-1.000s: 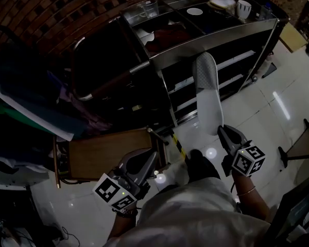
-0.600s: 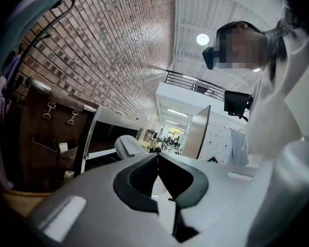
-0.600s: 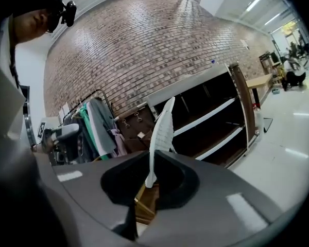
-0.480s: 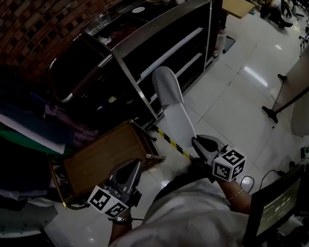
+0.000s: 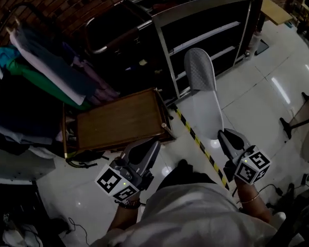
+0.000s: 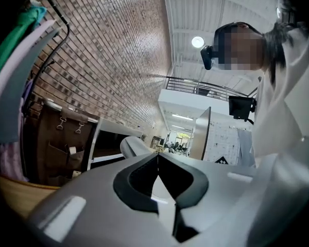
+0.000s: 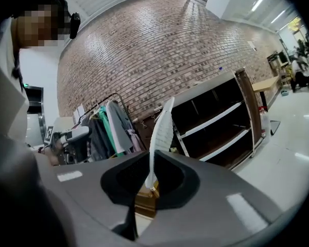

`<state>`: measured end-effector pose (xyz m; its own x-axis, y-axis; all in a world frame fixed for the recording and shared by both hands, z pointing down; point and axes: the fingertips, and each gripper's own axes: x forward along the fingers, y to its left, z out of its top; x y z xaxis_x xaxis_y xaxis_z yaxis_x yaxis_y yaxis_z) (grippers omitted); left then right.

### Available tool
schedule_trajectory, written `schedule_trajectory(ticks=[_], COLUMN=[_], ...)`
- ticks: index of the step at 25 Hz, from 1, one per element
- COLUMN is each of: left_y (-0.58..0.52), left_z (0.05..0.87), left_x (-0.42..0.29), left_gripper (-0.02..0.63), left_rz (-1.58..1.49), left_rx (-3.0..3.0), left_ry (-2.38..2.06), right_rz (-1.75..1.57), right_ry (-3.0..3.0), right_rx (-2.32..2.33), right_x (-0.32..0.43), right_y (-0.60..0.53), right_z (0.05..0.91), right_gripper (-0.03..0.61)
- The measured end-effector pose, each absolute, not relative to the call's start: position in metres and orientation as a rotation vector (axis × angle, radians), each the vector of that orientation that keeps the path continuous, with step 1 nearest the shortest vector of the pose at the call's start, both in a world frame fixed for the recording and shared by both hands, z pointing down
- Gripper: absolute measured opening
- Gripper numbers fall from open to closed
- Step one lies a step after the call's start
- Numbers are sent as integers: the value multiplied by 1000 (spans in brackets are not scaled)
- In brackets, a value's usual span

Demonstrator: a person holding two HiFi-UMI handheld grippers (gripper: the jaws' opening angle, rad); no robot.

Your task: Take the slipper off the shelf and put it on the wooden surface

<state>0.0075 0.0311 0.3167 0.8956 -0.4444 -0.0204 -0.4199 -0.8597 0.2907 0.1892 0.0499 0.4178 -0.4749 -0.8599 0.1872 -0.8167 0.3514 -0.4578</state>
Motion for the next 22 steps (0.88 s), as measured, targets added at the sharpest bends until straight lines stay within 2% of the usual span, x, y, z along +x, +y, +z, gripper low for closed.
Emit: schedule_trajectory(ticks=[12, 22], left_y=[106, 52], left_z=[340, 332], left_x=[-97, -168], left_gripper=[0, 0], left_rz=[-95, -163], left_rx=[2636, 2711], left_ry=[-1123, -1045], right_rz=[-895, -1008], right_ry=[2660, 2655], right_rx=[-1295, -1221], right_x=[125, 17], right_y=[77, 35], right_z=[450, 471], right_gripper=[29, 29])
